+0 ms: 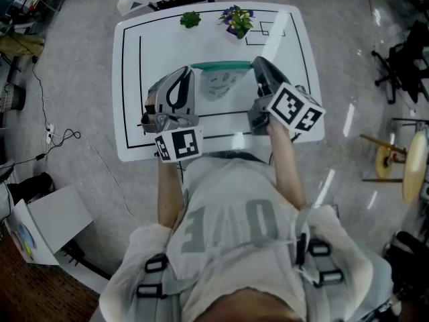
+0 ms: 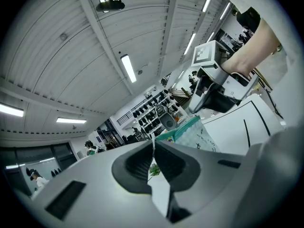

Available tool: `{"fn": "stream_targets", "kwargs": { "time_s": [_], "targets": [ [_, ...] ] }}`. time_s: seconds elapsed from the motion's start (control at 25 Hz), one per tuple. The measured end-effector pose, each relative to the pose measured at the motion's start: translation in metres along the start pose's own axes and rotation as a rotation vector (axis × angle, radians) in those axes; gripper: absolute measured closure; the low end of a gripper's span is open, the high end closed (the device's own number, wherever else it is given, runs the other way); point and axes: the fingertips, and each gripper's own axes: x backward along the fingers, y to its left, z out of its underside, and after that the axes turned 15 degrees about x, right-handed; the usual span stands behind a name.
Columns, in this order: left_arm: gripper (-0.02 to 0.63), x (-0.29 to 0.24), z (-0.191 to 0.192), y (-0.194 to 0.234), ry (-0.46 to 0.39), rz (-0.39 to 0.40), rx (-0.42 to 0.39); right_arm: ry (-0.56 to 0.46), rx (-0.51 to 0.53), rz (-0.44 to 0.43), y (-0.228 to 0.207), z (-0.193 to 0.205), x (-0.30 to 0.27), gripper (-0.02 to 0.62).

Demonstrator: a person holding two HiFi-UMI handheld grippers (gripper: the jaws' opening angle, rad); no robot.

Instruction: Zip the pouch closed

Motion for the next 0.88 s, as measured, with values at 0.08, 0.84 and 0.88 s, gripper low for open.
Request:
{"fn": "stream_targets", "kwargs": {
  "time_s": [0.08, 0.84, 0.88],
  "targets": [
    [0.589, 0.001, 0.0, -0.002, 0.001, 0.006, 0.011, 0.002, 0.022, 0.01, 0.0, -0.001, 0.002, 0.586],
    [0.588, 0.018, 0.036, -0.03, 0.107, 0.091, 0.07, 0.078, 0.098, 0.114, -0.009, 0.031, 0.021, 0.584],
    [0.588, 0.019, 0.04, -0.031, 0.118, 0.089, 0.076, 0.073, 0.097, 0.117, -0.011, 0.034, 0.021, 0.584]
  ]
}}
